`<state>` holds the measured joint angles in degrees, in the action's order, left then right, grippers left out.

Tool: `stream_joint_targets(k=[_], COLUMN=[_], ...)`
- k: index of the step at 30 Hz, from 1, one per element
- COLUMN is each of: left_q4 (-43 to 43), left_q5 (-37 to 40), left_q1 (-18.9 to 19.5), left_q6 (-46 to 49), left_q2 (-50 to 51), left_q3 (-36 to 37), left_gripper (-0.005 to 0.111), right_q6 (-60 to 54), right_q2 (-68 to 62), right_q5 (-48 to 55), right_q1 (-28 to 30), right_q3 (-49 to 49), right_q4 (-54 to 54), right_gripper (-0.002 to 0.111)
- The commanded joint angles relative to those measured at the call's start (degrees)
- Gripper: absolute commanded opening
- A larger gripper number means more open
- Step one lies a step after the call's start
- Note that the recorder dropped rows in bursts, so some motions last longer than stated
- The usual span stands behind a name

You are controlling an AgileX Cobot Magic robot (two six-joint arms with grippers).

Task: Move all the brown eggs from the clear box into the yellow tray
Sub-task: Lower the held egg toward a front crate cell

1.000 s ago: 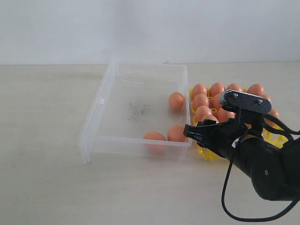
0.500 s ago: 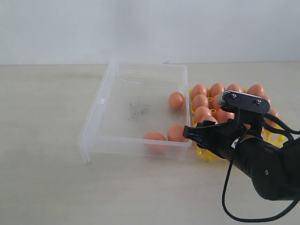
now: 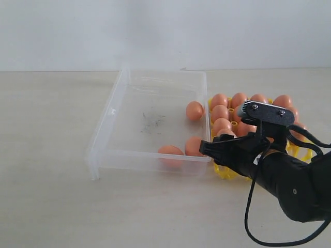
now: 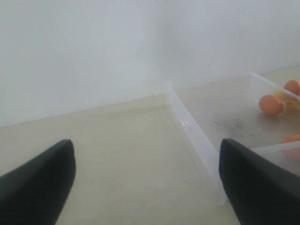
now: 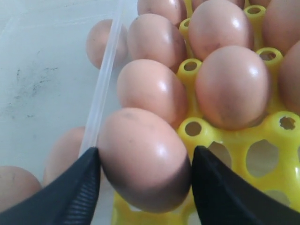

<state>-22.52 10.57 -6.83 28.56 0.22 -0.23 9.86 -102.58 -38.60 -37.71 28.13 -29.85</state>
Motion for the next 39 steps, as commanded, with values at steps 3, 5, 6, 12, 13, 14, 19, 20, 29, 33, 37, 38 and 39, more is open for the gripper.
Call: stream_joint_targets(k=[3, 5, 6, 12, 13, 14, 19, 20, 29, 33, 37, 38, 39], left_q4=[-0.4, -0.4, -0.4, -0.4, -0.4, -0.4, -0.4, -0.4, -0.4, -0.4, -0.4, -0.4, -0.4], left_q5=[-0.4, -0.4, -0.4, -0.4, -0.4, -0.4, -0.4, -0.4, -0.4, -0.4, -0.4, -0.4, -0.4], left_q1=[-0.4, -0.4, -0.4, -0.4, -0.4, -0.4, -0.4, -0.4, -0.4, -0.4, -0.4, -0.4, -0.4], left_q6=[-0.5, -0.5, -0.5, -0.5, -0.5, -0.5, -0.5, -0.5, -0.5, -0.5, -0.5, -0.5, -0.5], left_q2=[-0.2, -0.2, -0.2, -0.2, -0.2, -0.2, -0.2, -0.2, -0.2, -0.2, -0.2, -0.2, -0.2], left_q3=[0.2, 0.2, 0.2, 0.2, 0.2, 0.2, 0.2, 0.2, 0.2, 0.2, 0.2, 0.2, 0.2], left_gripper=[0.078, 0.078, 0.078, 0.078, 0.078, 0.078, 0.078, 0.078, 0.078, 0.078, 0.078, 0.078, 0.078], right_q6=[5.7, 6.0, 6.0, 5.7, 5.7, 5.7, 5.7, 5.7, 14.4, 16.9, 17.0, 17.0, 17.0], right_q2=[0.0, 0.0, 0.0, 0.0, 0.0, 0.0, 0.0, 0.0, 1.0, 1.7, 1.5, 1.5, 1.5], right_q5=[2.9, 2.9, 2.9, 3.0, 3.0, 2.9, 2.9, 2.6, -2.8, -5.1, -12.3, -13.0, -12.8], right_q1=[0.1, 0.1, 0.1, 0.1, 0.1, 0.1, 0.1, 0.1, -0.3, -2.5, -5.0, -5.2, -5.2], right_q3=[-0.1, -0.1, -0.1, -0.1, -0.1, -0.1, -0.1, -0.1, -0.1, -0.5, -4.1, -4.9, -5.5], right_q4=[4.7, 4.7, 4.7, 4.8, 4.8, 4.6, 4.2, 4.2, 7.2, 7.5, 0.7, -1.0, -0.9], right_gripper=[0.050, 0.050, 0.050, 0.050, 0.050, 0.049, 0.013, 0.000, 0.000, 0.000, 0.000, 0.000, 0.000])
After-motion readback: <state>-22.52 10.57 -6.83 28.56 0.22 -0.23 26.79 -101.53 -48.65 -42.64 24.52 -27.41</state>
